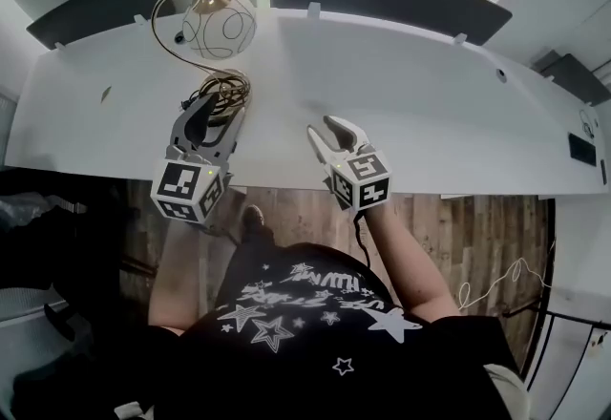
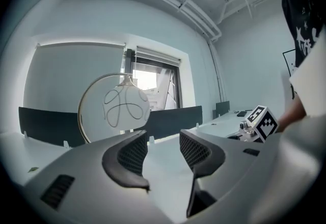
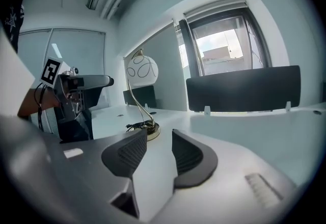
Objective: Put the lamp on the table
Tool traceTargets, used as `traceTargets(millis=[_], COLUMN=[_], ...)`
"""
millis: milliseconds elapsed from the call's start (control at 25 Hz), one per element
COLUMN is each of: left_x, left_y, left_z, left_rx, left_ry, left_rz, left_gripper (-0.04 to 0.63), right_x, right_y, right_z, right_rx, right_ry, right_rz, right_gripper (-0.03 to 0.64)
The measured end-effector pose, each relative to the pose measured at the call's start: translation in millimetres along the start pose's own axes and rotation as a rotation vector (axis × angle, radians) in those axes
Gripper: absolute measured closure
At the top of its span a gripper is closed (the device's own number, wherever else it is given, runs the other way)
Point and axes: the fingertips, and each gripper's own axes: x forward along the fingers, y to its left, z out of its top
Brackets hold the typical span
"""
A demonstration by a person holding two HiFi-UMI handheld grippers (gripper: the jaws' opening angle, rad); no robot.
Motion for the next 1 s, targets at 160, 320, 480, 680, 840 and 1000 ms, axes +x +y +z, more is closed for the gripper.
traceTargets(millis=[160,320,480,680,840,1000], left_x=[-7.7,-19.3,-31.1,-46.3,-54.5,-51.7], left_y=[-48.1,-88.5,-127.6,-158.1,-167.6,-171.7], left_z=[-0.8,-3.6,-4.0,-3.9,-9.8,-10.9], left_rx=[0.005,-0.01,-0.019,-0.054,-0.033,-0.04], left_ry=[0.006,0.013,0.016,0.018,0.046,0.051], left_rz=[-0.011,-0.011,-0.012,-0.001,0.005,-0.012], left_gripper=[0.394,0.394,0.396,0.396,0.424,0.454], right_x=[-41.9,-84.0,-123.4,-153.5,-165.6,-169.4], right_y=[-11.3,-18.7,-26.6,-27.2,-31.2,-39.2], right_z=[-8.3,-21.0,-36.8,-54.8,-59.9,-60.5], right_rx=[-0.003,0.01,0.014,0.043,0.057,0.084], right_ry=[-0.01,-0.008,-0.013,-0.011,-0.027,-0.043], right_rz=[-0.008,-0.016,-0.021,0.022,-0.01,-0.042], right_gripper=[0.466,0.471,0.483,0.536,0.576,0.615])
